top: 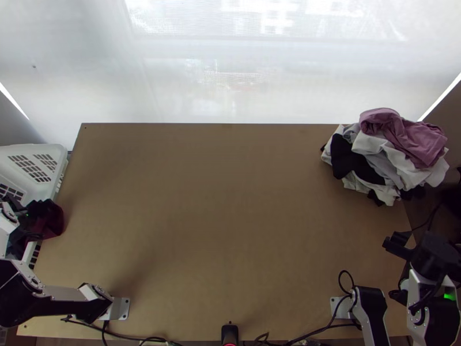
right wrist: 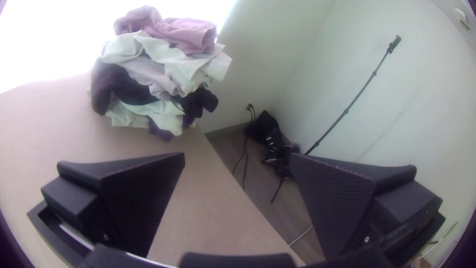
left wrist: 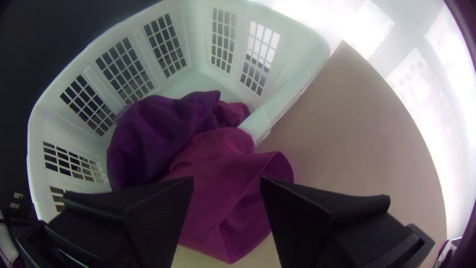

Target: Fold the t-shirt

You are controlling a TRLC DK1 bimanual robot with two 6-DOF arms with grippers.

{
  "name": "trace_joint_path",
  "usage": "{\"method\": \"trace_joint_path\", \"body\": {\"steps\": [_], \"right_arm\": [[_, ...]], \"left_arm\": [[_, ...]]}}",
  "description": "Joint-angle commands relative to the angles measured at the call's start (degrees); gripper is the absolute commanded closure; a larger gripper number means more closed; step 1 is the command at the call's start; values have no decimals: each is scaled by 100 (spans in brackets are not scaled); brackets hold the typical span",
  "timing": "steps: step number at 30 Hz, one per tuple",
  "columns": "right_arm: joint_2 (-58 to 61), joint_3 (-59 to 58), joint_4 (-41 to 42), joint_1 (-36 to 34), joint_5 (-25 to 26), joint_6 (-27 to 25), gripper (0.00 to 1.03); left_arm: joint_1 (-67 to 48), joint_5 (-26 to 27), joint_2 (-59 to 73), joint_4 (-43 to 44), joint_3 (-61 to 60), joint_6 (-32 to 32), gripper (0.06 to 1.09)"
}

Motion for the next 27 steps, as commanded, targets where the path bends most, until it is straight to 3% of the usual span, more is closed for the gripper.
{"method": "trace_joint_path", "body": {"steps": [1,13,23,27], "right_arm": [[-13,-7,-18,-3,0,13,5],[-13,1,-18,-3,0,40,5],[22,1,-18,-3,-8,75,5],[31,1,-18,-3,-8,75,5]], "left_arm": [[-67,-226,234,-4,2,164,38],[-75,-385,436,119,-15,348,39],[-84,-525,392,277,46,383,100],[-146,-543,155,268,116,383,105]]}}
